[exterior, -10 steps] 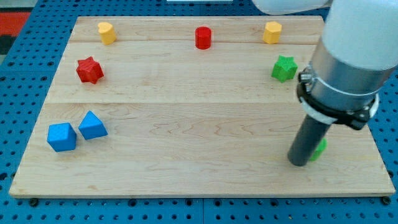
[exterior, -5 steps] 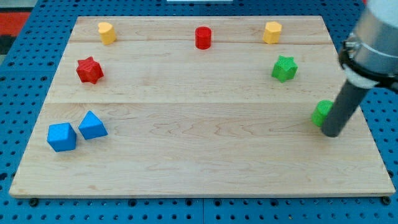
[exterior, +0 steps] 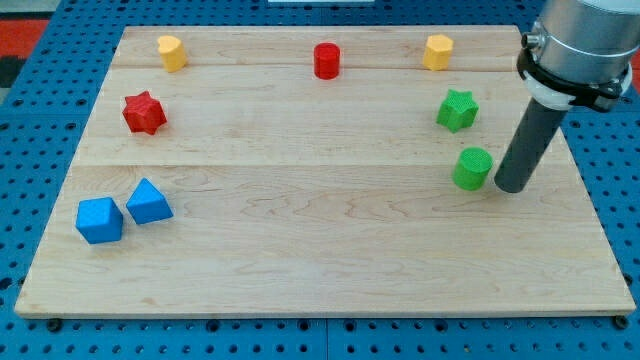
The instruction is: Push the green circle into the green star
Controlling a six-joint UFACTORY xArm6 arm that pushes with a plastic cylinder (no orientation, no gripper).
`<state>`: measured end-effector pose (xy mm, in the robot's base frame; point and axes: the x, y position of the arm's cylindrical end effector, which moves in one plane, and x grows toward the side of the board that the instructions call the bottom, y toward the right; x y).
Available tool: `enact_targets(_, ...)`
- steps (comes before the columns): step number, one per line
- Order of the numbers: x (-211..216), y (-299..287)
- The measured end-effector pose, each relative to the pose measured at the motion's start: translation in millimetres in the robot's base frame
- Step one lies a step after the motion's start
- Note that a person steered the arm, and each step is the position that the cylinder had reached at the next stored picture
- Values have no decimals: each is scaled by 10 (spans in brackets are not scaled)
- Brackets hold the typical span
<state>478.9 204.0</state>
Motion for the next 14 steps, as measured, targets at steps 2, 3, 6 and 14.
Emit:
enact_targets(2, -217, -607)
enact_targets(3, -439, -895)
enact_targets(6, -589, -1259)
enact_targets(14, -936, -1100)
